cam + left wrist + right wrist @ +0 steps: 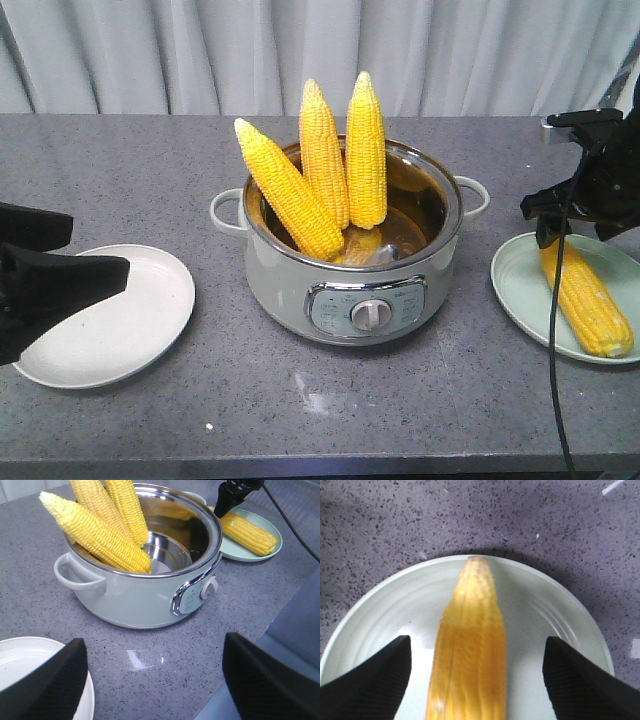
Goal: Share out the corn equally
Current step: 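Lift the corn cob out and lower it onto the pale green plate, then open the right gripper and withdraw it from the plate, then reach the left gripper into the pot and grasp a corn cob, then lift the corn cob out and lower it onto the cream plate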
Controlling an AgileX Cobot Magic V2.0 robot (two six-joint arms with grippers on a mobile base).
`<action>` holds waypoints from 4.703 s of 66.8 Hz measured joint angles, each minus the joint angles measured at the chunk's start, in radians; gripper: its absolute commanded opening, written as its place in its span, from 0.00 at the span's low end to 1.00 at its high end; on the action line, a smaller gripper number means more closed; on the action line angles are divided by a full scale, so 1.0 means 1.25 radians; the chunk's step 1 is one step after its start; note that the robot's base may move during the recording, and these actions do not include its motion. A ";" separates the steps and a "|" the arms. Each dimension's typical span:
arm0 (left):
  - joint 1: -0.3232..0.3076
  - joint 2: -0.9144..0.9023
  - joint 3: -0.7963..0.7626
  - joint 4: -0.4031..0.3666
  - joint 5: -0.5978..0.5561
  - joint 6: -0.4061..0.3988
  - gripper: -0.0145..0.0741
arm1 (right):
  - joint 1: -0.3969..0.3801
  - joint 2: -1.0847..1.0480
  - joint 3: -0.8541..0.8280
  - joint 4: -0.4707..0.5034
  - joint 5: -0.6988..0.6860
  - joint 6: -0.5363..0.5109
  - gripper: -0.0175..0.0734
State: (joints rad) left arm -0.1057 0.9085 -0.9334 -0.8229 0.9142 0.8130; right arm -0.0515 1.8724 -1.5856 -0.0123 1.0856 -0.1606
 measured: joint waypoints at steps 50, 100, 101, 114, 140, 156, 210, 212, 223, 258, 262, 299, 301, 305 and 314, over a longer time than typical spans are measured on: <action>0.000 0.000 0.000 0.000 -0.006 0.000 0.78 | 0.002 -0.383 0.000 0.154 0.076 -0.027 0.79; 0.000 0.000 0.000 0.000 -0.008 0.000 0.78 | 0.132 -0.760 0.390 0.109 -0.031 -0.027 0.71; 0.000 0.000 0.000 0.000 -0.008 0.000 0.78 | 0.132 -0.769 0.400 0.109 -0.036 -0.027 0.71; 0.000 0.002 0.000 0.000 -0.007 0.000 0.78 | 0.132 -0.877 0.505 0.108 -0.095 -0.040 0.71; 0.000 0.074 0.000 -0.001 -0.085 -0.020 0.78 | 0.132 -0.925 0.527 0.108 -0.110 -0.046 0.71; 0.000 0.200 -0.059 -0.017 -0.138 -0.035 0.83 | 0.132 -0.925 0.527 0.108 -0.110 -0.046 0.71; -0.068 0.663 -0.424 -0.168 -0.157 0.015 0.83 | 0.132 -0.926 0.527 0.108 -0.110 -0.048 0.71; -0.073 0.678 -0.437 -0.168 -0.164 0.015 0.83 | 0.132 -0.926 0.527 0.108 -0.110 -0.048 0.71; -0.098 0.746 -0.496 -0.169 -0.175 0.015 0.83 | 0.132 -0.926 0.527 0.108 -0.110 -0.048 0.71; -0.214 0.791 -0.556 -0.172 -0.167 0.047 0.74 | 0.132 -0.926 0.527 0.108 -0.110 -0.048 0.71; -0.216 0.791 -0.556 -0.171 -0.164 0.049 0.68 | 0.132 -0.926 0.527 0.108 -0.110 -0.048 0.71; -0.216 0.791 -0.565 -0.167 -0.140 0.051 0.39 | 0.132 -0.926 0.527 0.108 -0.110 -0.048 0.71; -0.216 0.791 -0.569 -0.165 -0.130 0.051 0.39 | 0.132 -0.926 0.527 0.108 -0.110 -0.048 0.71; -0.216 0.790 -0.584 -0.162 -0.106 0.051 0.39 | 0.132 -0.926 0.527 0.108 -0.110 -0.048 0.71; -0.216 0.771 -0.644 -0.158 -0.055 0.051 0.39 | 0.132 -0.926 0.527 0.108 -0.110 -0.048 0.71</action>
State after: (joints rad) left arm -0.3761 1.8720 -1.7383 -1.0210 0.8451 0.8768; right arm 0.1139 0.7152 -0.9264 0.1233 0.9488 -0.2211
